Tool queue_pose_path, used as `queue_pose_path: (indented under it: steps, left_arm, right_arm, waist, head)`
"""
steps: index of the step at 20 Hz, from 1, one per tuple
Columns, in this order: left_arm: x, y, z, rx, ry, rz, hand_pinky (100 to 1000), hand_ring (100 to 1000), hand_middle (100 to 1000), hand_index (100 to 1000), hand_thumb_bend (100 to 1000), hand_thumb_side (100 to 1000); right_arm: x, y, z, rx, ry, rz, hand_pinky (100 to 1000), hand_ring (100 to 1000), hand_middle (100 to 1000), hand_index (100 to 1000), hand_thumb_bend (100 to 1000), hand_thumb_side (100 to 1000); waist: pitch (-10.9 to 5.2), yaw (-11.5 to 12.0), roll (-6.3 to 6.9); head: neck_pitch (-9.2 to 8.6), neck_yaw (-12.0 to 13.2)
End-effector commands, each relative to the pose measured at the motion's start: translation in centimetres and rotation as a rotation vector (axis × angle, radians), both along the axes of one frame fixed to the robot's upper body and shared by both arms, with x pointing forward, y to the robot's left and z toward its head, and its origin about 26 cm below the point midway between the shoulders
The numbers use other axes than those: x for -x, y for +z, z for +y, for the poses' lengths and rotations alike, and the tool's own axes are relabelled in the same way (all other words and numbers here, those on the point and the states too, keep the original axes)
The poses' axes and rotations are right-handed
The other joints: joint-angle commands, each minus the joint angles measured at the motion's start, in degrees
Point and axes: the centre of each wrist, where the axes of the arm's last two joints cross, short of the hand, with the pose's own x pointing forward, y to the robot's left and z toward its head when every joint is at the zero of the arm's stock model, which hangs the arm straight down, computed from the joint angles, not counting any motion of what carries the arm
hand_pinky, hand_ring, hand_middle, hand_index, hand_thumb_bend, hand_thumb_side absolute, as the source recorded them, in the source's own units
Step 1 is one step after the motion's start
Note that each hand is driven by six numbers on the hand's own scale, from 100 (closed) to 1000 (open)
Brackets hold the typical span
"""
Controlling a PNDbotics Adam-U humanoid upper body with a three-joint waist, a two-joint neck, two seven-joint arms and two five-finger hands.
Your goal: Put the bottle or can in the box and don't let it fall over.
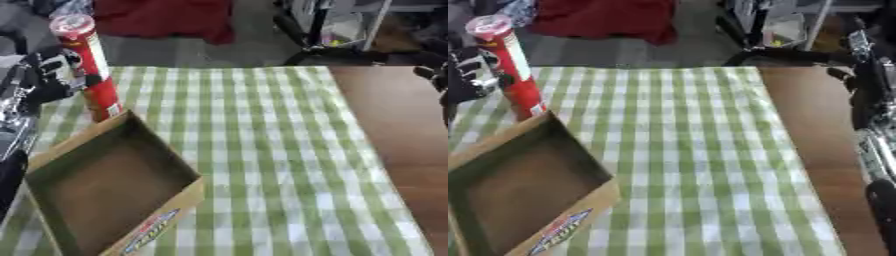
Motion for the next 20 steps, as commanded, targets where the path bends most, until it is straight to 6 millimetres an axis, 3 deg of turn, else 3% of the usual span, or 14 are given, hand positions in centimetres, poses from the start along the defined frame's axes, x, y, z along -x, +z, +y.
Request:
queue_pose_path:
  steps: [1, 7, 20]
  left_arm:
    - [-0.38, 1.69, 0.11, -0.016, 0.004, -0.04, 1000, 910, 877, 844, 945, 129]
    - [-0.75, 2.04, 0.03, -0.002, 0.019, -0.047, 1000, 909, 877, 844, 951, 130]
    - [-0.76, 2.25, 0.45, 0.015, 0.111, -0.066, 1000, 899, 863, 843, 956, 134]
  right_arm:
    - [0.1, 1.46, 0.02, 0.005, 0.006, -0.042, 839, 866, 847, 864, 275, 707]
    - [0.07, 1.63, 0.13, 0.004, 0.01, -0.046, 840, 866, 846, 864, 275, 709]
    - [0.04, 1.71, 0.26, 0.007, 0.016, -0.046, 840, 865, 846, 864, 272, 712]
  waist:
    - [-0.45, -0.14, 0.02]
    - [0.21, -0.29, -0.14]
    - [0.73, -0.26, 0.02]
  head:
    - [-1.0, 0.16]
    - [-1.79, 0.29]
    - [-1.77, 0.28]
